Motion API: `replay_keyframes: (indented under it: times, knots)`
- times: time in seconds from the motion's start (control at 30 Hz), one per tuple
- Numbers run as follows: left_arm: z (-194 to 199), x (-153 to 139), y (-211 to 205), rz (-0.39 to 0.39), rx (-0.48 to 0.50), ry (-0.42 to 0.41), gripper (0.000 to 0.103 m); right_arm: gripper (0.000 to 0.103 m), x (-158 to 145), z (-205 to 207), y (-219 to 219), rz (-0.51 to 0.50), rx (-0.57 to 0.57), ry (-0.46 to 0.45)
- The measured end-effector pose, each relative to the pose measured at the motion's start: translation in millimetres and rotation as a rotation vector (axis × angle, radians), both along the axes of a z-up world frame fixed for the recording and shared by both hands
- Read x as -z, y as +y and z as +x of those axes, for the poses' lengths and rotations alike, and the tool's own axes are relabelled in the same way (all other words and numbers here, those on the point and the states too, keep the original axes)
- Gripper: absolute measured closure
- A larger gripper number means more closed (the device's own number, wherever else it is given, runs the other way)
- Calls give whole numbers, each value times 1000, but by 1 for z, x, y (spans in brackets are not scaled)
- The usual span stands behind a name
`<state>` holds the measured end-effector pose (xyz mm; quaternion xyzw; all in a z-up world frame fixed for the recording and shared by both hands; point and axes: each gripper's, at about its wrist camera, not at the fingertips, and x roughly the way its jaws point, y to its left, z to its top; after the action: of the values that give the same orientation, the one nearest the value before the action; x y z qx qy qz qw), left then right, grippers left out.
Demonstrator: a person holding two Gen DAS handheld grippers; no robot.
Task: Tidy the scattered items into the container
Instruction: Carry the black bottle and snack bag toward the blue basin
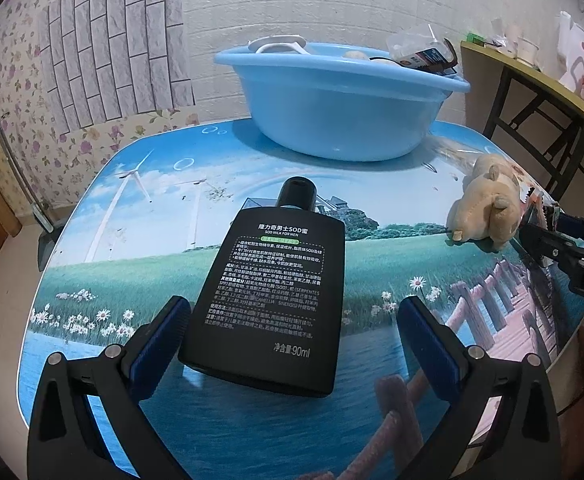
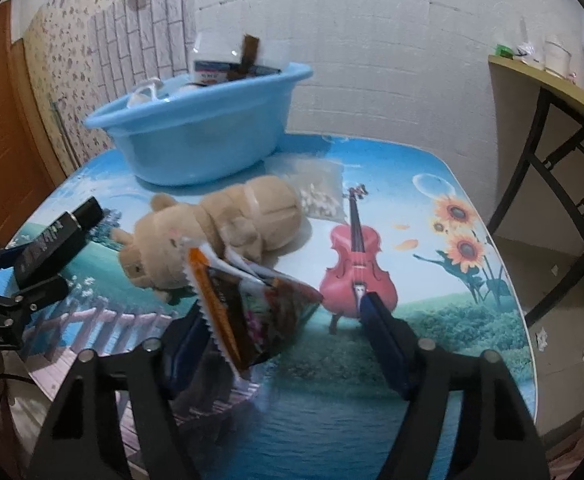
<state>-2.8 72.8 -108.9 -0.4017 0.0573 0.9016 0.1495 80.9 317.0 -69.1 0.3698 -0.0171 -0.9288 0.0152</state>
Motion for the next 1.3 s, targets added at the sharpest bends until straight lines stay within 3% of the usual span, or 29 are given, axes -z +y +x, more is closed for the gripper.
replay_keyframes:
  times: [0.13,0.2,0.27,0.4,0.5,0.67,0.83,0.93,1.3]
  knots:
    - [1,0,0,-1,1,2,1,37,-2,2,-7,6,-28,14]
    - [2,-1,-1,2,4,10,10,39,2,-1,-7,8,-17,-8]
    - [3,-2,-1,4,0,15,13,50,3,-4,-3,3,-2,-14]
    - [3,-4,-4,12,-16,24,22,54,2,-1,-1,-4,6,-5]
    - [4,-5,-6,18,-25,32,38,59,0,1,-2,1,4,8]
    - [5,-5,-5,22,-20,34,39,70,-3,3,-1,-26,-16,20]
    - [5,-7,-9,43,-25,23,39,71,-9,6,0,-51,-29,37]
    - [8,-12,-12,50,-32,37,40,71,-18,13,6,-127,-44,73]
    - [22,-50,-19,79,-21,125,41,72,-50,19,-1,-196,-99,141]
